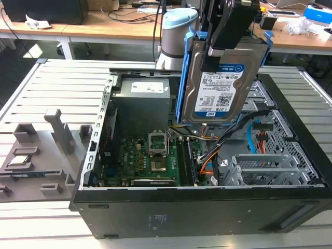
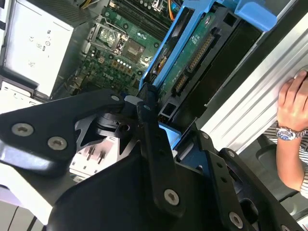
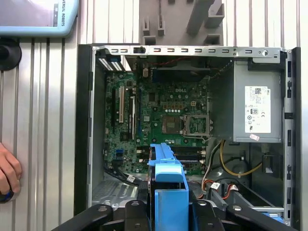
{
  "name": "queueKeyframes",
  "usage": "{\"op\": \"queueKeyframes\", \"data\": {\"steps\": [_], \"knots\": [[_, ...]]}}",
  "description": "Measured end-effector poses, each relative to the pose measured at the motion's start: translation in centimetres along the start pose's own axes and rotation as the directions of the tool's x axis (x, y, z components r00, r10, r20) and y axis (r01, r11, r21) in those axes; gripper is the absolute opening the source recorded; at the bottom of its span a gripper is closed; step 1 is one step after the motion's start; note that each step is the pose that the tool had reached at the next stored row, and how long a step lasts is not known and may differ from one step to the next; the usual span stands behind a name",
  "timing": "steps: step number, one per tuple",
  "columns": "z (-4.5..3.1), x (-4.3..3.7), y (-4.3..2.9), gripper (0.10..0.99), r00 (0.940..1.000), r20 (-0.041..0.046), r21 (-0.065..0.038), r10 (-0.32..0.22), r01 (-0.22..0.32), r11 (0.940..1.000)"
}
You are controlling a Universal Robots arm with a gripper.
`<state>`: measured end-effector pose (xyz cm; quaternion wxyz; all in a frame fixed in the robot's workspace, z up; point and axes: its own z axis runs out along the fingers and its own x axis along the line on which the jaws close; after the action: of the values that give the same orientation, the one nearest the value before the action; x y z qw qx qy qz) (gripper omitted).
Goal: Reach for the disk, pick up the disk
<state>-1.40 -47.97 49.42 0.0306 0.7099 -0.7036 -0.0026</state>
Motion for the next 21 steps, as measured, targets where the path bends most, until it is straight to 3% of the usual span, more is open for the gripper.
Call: {"op": "queueKeyframes", "data": {"steps": [10,21], "knots": [[0.04,1.05,0.01,0.365,1.0,0.0,0.0,0.0,0.0,1.0],[0.11,2.8,0.02,0.365,1.0,0.0,0.0,0.0,0.0,1.0]]}}
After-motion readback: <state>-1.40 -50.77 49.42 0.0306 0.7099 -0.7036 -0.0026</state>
